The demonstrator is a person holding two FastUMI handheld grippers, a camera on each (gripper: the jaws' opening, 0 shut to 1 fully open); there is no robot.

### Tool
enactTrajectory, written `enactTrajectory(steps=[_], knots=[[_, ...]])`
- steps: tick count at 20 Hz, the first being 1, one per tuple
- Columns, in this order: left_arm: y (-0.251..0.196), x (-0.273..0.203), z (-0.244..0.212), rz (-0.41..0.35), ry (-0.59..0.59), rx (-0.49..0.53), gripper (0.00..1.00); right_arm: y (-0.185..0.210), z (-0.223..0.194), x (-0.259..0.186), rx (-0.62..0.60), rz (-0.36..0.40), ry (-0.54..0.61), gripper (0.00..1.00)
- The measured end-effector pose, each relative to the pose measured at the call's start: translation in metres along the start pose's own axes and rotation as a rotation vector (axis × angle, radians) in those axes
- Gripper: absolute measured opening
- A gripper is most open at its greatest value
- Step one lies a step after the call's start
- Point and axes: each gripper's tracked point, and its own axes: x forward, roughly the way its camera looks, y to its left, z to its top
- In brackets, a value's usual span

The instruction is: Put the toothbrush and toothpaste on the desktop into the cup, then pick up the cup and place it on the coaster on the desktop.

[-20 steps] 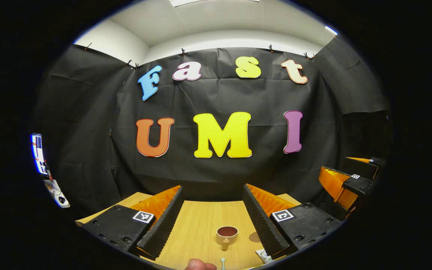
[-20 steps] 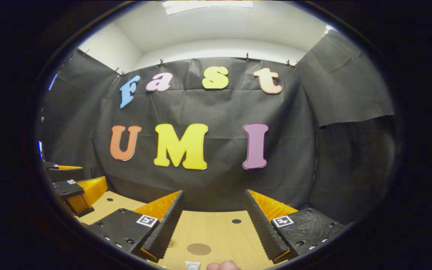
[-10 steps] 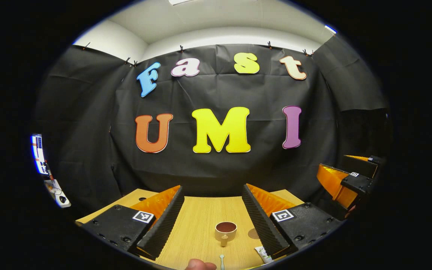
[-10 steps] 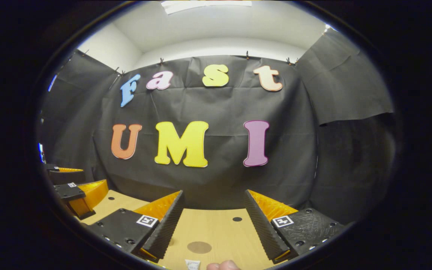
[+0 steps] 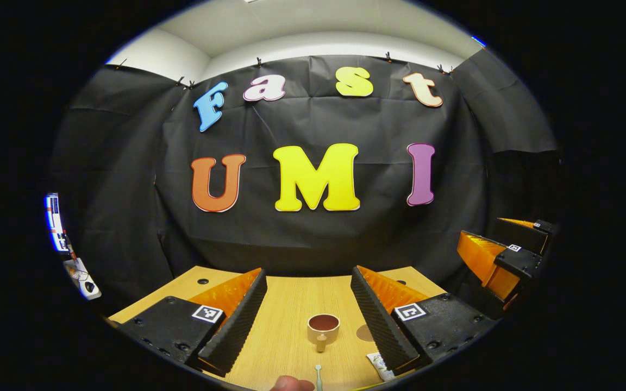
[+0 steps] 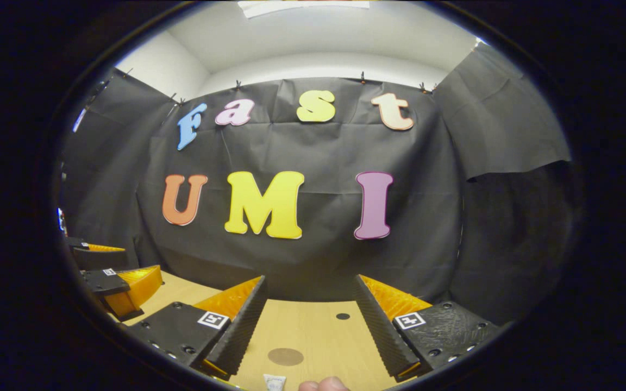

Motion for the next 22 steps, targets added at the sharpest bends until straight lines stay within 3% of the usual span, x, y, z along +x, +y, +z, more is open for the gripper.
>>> enactTrajectory(steps=[5, 12, 17, 22], knots=[[-0.006, -0.002, -0.032, -0.024, 0.096, 0.007, 0.98, -0.008, -0.028, 0.002, -0.012, 0.001, 0.076, 0.97], [-0.017, -0.014, -0.110, -0.071, 0.336, 0.010, 0.99, -0.016, -0.074, -0.010, -0.044, 0.003, 0.194, 0.95], [-0.028, -0.040, -0.181, -0.101, 0.586, -0.019, 0.99, -0.019, -0.096, -0.021, -0.065, 0.000, 0.258, 0.95], [-0.025, -0.051, -0.227, -0.102, 0.725, -0.021, 0.99, -0.021, -0.111, -0.031, -0.102, 0.002, 0.302, 0.97]])
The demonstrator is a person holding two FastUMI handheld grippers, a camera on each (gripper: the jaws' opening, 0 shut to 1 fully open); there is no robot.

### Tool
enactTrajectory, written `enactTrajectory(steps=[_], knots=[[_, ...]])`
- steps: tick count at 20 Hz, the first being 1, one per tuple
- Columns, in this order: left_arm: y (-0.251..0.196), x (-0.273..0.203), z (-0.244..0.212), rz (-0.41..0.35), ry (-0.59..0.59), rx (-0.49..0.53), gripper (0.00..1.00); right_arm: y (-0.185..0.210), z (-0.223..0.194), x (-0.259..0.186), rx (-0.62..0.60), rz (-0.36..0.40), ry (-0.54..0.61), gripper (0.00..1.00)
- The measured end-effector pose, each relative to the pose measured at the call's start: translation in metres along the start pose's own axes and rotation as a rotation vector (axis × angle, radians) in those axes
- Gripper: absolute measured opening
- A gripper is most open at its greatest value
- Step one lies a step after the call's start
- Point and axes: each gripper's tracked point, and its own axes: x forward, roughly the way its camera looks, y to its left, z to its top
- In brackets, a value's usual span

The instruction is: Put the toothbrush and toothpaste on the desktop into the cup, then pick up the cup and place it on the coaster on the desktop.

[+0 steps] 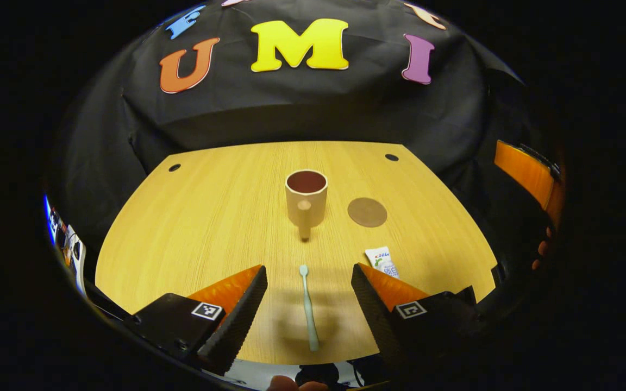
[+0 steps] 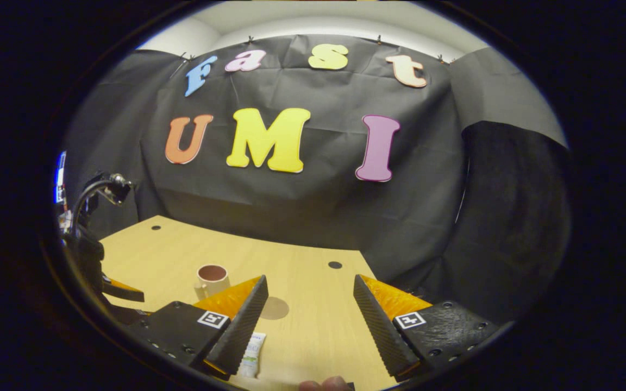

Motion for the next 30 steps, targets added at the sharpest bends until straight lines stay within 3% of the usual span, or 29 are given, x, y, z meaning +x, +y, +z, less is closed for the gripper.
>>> enactTrajectory(steps=[4, 6, 11, 18, 25, 28, 29, 30], knots=[[0.000, 0.022, -0.027, -0.013, 0.088, -0.042, 0.99, -0.005, -0.011, -0.004, -0.007, -0.010, 0.025, 0.93], [0.003, 0.033, -0.037, -0.004, 0.124, -0.061, 1.00, -0.007, -0.021, -0.003, 0.003, -0.015, 0.054, 0.97], [0.011, 0.059, -0.052, 0.019, 0.190, -0.080, 0.98, -0.013, -0.042, -0.006, 0.039, -0.041, 0.124, 0.95], [0.008, 0.077, -0.074, 0.014, 0.293, -0.102, 0.79, -0.022, -0.041, -0.008, 0.022, -0.063, 0.129, 0.95], [0.005, 0.081, -0.087, 0.017, 0.362, -0.102, 0.70, -0.020, -0.041, -0.005, 0.004, -0.068, 0.134, 0.97], [0.010, 0.081, -0.089, 0.047, 0.391, -0.077, 0.57, -0.018, -0.039, -0.005, -0.001, -0.063, 0.131, 0.95], [0.011, 0.081, -0.089, 0.056, 0.395, -0.078, 0.58, -0.018, -0.040, -0.004, -0.001, -0.061, 0.131, 0.95], [0.010, 0.081, -0.090, 0.061, 0.404, -0.083, 0.44, -0.017, -0.040, -0.005, 0.000, -0.059, 0.133, 0.95]])
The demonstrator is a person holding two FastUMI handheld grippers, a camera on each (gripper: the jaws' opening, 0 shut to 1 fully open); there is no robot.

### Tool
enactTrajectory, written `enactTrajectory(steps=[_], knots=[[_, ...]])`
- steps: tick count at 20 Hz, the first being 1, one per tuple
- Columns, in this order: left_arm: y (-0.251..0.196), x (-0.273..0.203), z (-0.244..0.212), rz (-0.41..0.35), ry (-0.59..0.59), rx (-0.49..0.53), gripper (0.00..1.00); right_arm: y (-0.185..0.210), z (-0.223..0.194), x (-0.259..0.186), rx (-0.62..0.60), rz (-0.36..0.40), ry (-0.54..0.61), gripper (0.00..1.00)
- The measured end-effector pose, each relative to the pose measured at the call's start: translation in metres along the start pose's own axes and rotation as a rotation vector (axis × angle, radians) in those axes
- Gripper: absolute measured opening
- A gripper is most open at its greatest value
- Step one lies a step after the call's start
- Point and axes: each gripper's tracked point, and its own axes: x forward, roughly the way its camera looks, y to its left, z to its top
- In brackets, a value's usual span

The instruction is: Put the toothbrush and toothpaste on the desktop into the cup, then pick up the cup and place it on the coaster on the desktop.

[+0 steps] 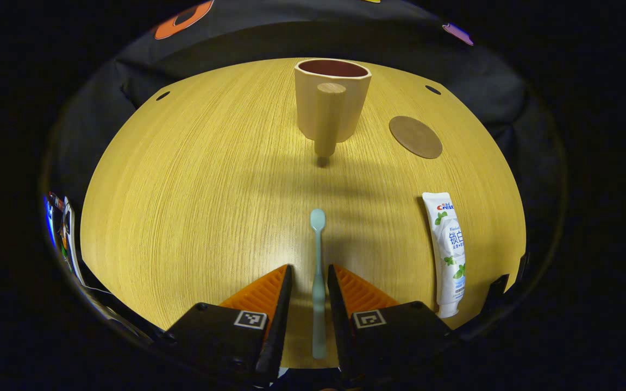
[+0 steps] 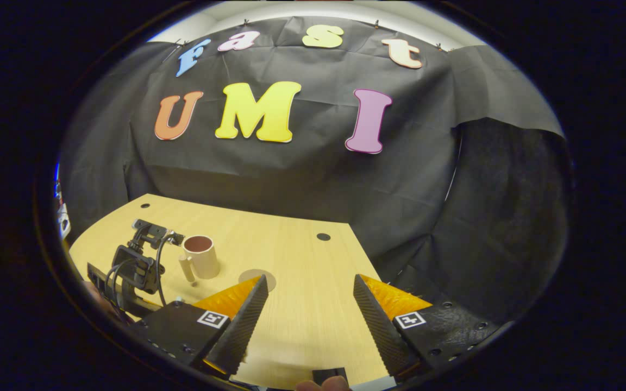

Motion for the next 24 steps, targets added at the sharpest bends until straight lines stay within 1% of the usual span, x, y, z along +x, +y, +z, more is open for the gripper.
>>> enactTrajectory(steps=[1, 2, 3, 4, 6, 7, 8, 9, 10, 11, 12, 13, 14, 15, 18, 21, 22, 24], knots=[[0.000, 0.000, 0.000, 0.005, 0.002, -0.009, 0.39, 0.000, -0.001, 0.002, 0.002, 0.001, 0.002, 0.95], [0.001, 0.000, 0.001, 0.012, 0.003, -0.017, 0.31, 0.000, -0.001, 0.002, 0.002, 0.002, 0.004, 0.95], [0.002, 0.000, 0.000, 0.018, 0.004, -0.019, 0.28, 0.001, -0.001, 0.003, 0.001, 0.001, 0.004, 0.95], [0.003, 0.000, 0.000, 0.025, 0.005, -0.019, 0.20, 0.000, -0.001, 0.003, 0.001, 0.001, 0.006, 0.95], [0.002, -0.001, -0.001, 0.027, 0.009, -0.021, 0.12, 0.001, -0.002, 0.004, 0.004, 0.005, 0.011, 0.95], [0.001, -0.001, -0.002, 0.025, 0.008, -0.023, 0.11, 0.001, -0.004, 0.004, 0.004, 0.005, 0.014, 0.95], [0.001, -0.001, -0.002, 0.023, 0.010, -0.025, 0.10, 0.001, -0.003, 0.005, 0.004, 0.008, 0.015, 0.97], [0.001, -0.001, -0.003, 0.021, 0.010, -0.030, 0.10, 0.002, -0.005, 0.005, 0.005, 0.012, 0.019, 0.97], [0.002, -0.002, -0.002, 0.018, 0.009, -0.035, 0.08, 0.004, -0.005, 0.006, 0.006, 0.018, 0.023, 0.95], [0.004, -0.004, -0.001, 0.021, 0.006, -0.039, 0.08, 0.006, -0.008, 0.008, 0.003, 0.025, 0.033, 0.97], [0.006, -0.006, 0.001, 0.020, -0.001, -0.046, 0.08, 0.010, -0.013, 0.009, 0.003, 0.037, 0.048, 0.95], [0.006, -0.009, 0.003, 0.017, -0.011, -0.053, 0.08, 0.012, -0.018, 0.011, 0.002, 0.045, 0.067, 0.95], [0.006, -0.013, 0.006, 0.014, -0.022, -0.055, 0.08, 0.016, -0.023, 0.013, 0.002, 0.054, 0.088, 0.92], [0.007, -0.016, 0.009, 0.012, -0.038, -0.053, 0.08, 0.022, -0.029, 0.016, 0.003, 0.068, 0.107, 0.95], [0.012, -0.031, 0.019, 0.017, -0.086, -0.028, 0.07, 0.039, -0.045, 0.024, 0.012, 0.111, 0.173, 0.95], [0.016, -0.044, 0.028, 0.015, -0.129, -0.027, 0.07, 0.057, -0.065, 0.033, 0.031, 0.140, 0.239, 0.96], [0.018, -0.050, 0.033, 0.014, -0.144, -0.028, 0.07, 0.063, -0.071, 0.035, 0.033, 0.151, 0.262, 0.98], [0.020, -0.060, 0.042, 0.009, -0.182, -0.033, 0.07, 0.076, -0.091, 0.039, 0.024, 0.170, 0.326, 0.95]])
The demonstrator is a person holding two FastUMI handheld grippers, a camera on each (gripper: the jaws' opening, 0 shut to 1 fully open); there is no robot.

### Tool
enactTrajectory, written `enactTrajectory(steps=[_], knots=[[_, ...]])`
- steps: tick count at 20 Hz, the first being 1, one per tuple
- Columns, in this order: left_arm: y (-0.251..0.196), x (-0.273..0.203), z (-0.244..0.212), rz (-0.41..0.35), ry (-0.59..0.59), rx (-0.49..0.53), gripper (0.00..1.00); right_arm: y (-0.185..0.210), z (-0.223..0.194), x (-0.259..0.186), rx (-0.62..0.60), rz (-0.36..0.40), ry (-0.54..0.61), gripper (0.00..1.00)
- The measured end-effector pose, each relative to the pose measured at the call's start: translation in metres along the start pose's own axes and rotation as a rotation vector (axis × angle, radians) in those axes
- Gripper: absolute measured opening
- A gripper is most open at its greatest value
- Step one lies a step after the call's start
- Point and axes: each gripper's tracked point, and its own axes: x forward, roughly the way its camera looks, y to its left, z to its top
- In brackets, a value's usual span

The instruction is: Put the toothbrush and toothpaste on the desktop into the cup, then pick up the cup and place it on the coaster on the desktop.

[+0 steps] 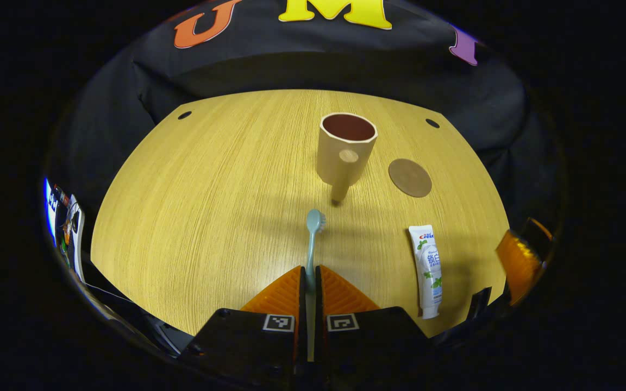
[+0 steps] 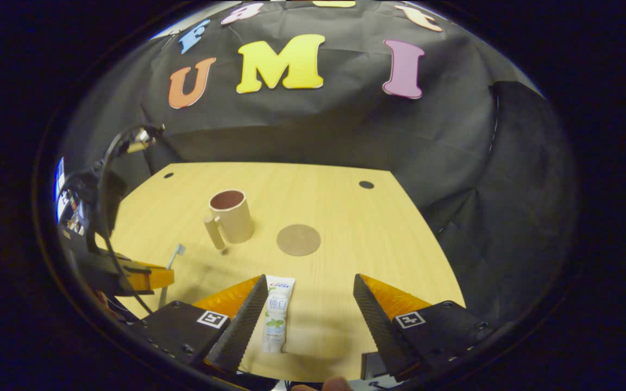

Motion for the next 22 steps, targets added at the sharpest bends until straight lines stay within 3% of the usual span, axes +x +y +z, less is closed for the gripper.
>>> enactTrajectory(steps=[5, 10, 17, 18, 22], knots=[[0.014, -0.026, 0.036, 0.018, -0.140, 0.059, 0.08, 0.023, -0.052, 0.028, -0.017, 0.030, 0.218, 0.95], [0.017, -0.049, 0.060, 0.011, -0.252, 0.074, 0.08, 0.034, -0.074, 0.052, 0.005, 0.037, 0.338, 0.98], [0.028, -0.063, 0.072, 0.029, -0.306, 0.113, 0.07, 0.041, -0.085, 0.069, 0.027, 0.034, 0.469, 0.92], [0.029, -0.065, 0.074, 0.031, -0.314, 0.118, 0.07, 0.042, -0.085, 0.071, 0.033, 0.036, 0.474, 0.82], [0.030, -0.064, 0.080, 0.029, -0.336, 0.111, 0.08, 0.045, -0.094, 0.077, 0.030, 0.030, 0.509, 0.60]])
